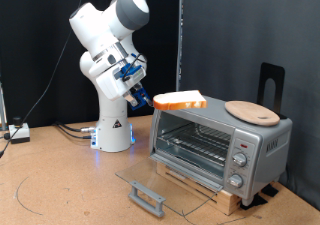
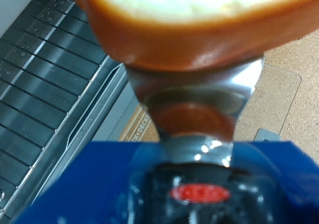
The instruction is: Make a piece of toast with the oven
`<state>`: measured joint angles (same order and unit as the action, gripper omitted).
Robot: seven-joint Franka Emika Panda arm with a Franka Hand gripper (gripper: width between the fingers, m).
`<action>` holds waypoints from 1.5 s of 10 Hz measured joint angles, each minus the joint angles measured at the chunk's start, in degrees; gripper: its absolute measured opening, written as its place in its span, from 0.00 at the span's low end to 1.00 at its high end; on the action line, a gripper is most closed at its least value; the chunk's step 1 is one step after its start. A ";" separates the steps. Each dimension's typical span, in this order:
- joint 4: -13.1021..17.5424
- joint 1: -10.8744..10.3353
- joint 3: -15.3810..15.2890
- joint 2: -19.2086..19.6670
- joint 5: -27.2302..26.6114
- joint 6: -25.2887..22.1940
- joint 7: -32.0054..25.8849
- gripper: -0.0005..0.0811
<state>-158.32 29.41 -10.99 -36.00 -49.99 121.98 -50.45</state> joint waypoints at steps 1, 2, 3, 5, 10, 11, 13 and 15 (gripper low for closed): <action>-0.33 -0.09 0.13 0.21 -0.53 0.04 -2.36 0.49; -0.79 -0.08 0.73 1.18 -0.60 0.03 -6.20 0.49; -0.92 0.19 1.16 3.36 0.35 0.05 -8.78 0.49; -0.37 1.25 1.25 8.77 2.84 0.58 -9.37 0.49; 2.48 1.44 0.98 22.69 3.68 5.46 -17.13 0.49; 2.56 1.09 0.55 24.46 3.44 6.23 -19.61 0.49; 2.00 -0.01 -0.73 25.97 1.72 7.13 -24.04 0.49; 1.07 -1.55 -2.43 25.83 -1.00 7.96 -26.53 0.49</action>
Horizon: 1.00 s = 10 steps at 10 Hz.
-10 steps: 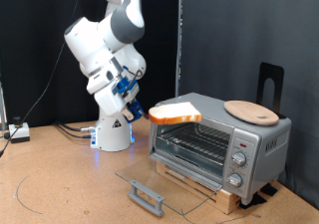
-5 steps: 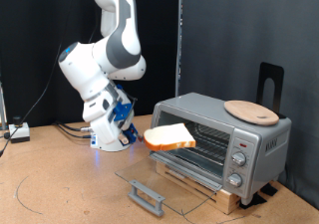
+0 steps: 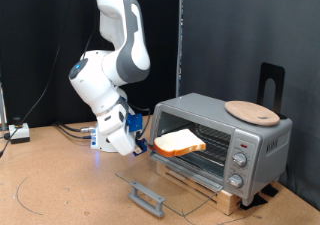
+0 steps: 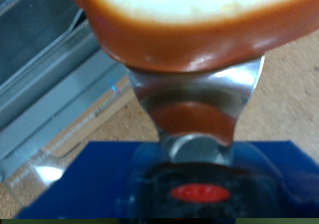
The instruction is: Make a piece of toast with the oven
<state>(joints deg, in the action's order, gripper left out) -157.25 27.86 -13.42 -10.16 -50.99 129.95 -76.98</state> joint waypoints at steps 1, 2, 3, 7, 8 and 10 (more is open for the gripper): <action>-0.59 -0.90 -1.44 -0.28 -0.41 1.99 -0.10 0.49; -1.30 -2.12 -3.58 -0.60 -1.50 6.09 0.37 0.49; -1.68 -3.42 -6.04 -0.78 -1.76 9.78 2.34 0.49; -0.80 -6.63 -12.46 -2.85 -1.46 15.54 5.62 0.49; -0.75 -6.77 -12.93 -4.07 -1.35 16.23 4.36 0.49; -1.13 -6.66 -12.94 -6.75 2.13 16.63 2.24 0.49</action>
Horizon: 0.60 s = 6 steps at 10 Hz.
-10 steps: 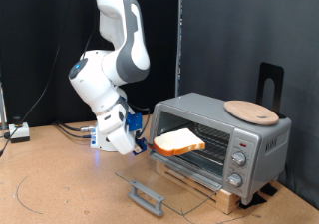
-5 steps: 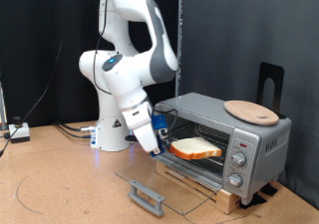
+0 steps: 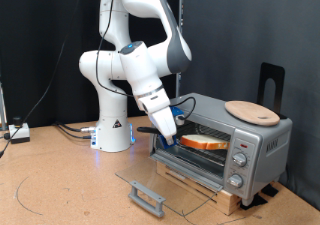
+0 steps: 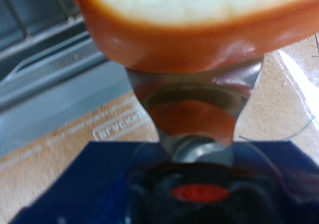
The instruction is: Make a piece of toast with the oven
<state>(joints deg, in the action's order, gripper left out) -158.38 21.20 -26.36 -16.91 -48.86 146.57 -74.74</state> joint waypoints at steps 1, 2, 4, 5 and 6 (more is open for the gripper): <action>-0.70 0.28 0.19 -1.18 1.80 0.09 -1.86 0.49; -1.59 0.71 0.39 -2.11 3.31 0.09 -3.52 0.49; -2.66 1.54 0.68 -3.21 4.82 -0.22 -4.61 0.49; -2.76 1.66 0.77 -3.42 4.84 -0.51 -4.63 0.49; -2.71 1.75 0.79 -3.65 4.84 -1.33 -4.23 0.49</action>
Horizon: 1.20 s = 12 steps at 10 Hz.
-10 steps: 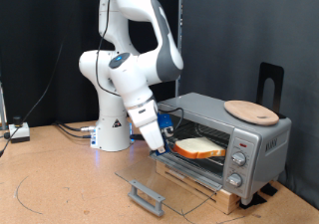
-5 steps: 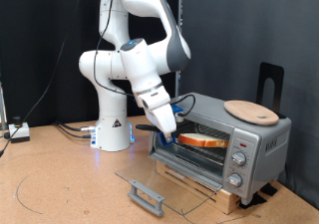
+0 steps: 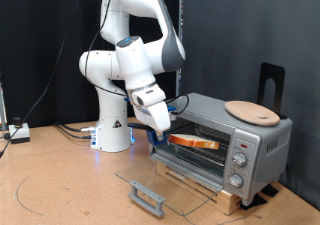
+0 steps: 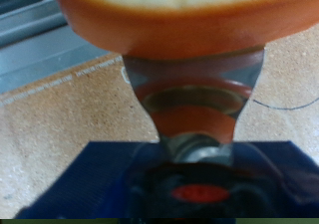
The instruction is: Make a piece of toast with the oven
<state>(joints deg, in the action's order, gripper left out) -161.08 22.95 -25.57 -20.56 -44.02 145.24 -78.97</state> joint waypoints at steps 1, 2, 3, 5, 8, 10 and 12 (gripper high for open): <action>0.16 0.07 0.03 -0.51 0.00 -1.57 0.53 0.49; 0.25 0.07 0.03 -1.27 0.00 -3.16 1.13 0.49; 0.20 -0.01 -0.08 -2.20 0.00 -4.47 1.80 0.49; -0.40 -0.47 -1.18 -4.02 -0.04 -6.54 4.19 0.49; -1.87 -0.74 -5.06 -5.35 -0.04 -6.66 8.73 0.49; -3.03 -0.94 -6.09 -5.10 -1.79 0.23 5.75 0.49; -3.58 -0.25 -4.76 -3.98 -3.55 7.00 -1.78 0.49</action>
<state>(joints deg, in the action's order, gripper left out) -164.67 22.70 -30.33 -24.54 -47.57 152.24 -80.75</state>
